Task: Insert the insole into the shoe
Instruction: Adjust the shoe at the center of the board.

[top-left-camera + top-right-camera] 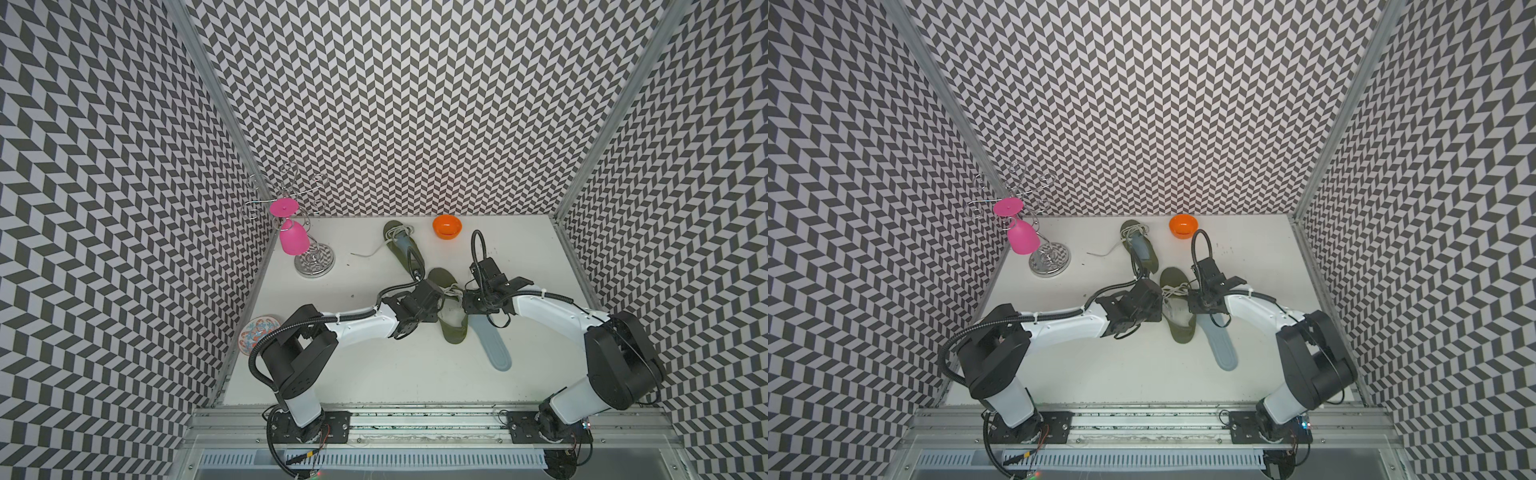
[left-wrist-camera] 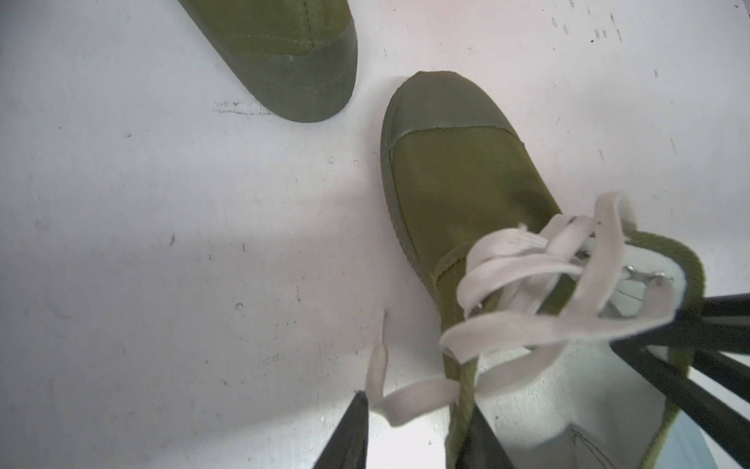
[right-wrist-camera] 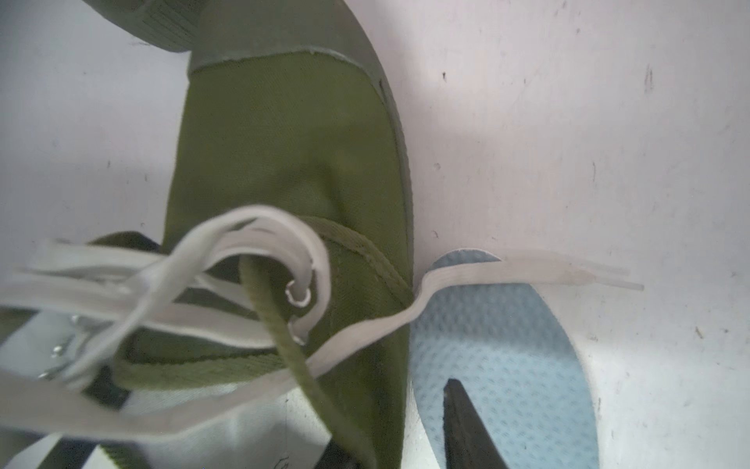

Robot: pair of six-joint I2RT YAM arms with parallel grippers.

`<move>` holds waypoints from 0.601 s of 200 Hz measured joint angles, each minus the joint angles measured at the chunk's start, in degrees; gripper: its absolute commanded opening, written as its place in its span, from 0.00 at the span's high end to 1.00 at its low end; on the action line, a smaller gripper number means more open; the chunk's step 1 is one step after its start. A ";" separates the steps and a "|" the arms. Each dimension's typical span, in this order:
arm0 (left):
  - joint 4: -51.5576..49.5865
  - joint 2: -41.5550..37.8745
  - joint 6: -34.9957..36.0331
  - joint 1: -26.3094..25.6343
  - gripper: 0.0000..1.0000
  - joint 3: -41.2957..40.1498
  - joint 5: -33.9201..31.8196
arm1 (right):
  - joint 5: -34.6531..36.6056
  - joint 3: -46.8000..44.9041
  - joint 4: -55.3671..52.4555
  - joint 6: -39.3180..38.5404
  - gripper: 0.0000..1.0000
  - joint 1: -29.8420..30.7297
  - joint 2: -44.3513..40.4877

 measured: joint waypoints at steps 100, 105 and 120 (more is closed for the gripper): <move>3.61 -10.40 -0.39 1.22 0.90 -10.43 4.57 | -12.04 -1.36 5.31 0.20 0.93 1.53 0.02; 3.54 -11.67 -0.61 1.09 0.90 -11.37 4.72 | -12.57 -1.36 5.51 0.26 0.93 2.12 0.04; 3.30 -14.45 -1.36 0.44 0.87 -13.57 5.03 | -13.55 -1.36 6.32 0.44 0.93 3.82 0.35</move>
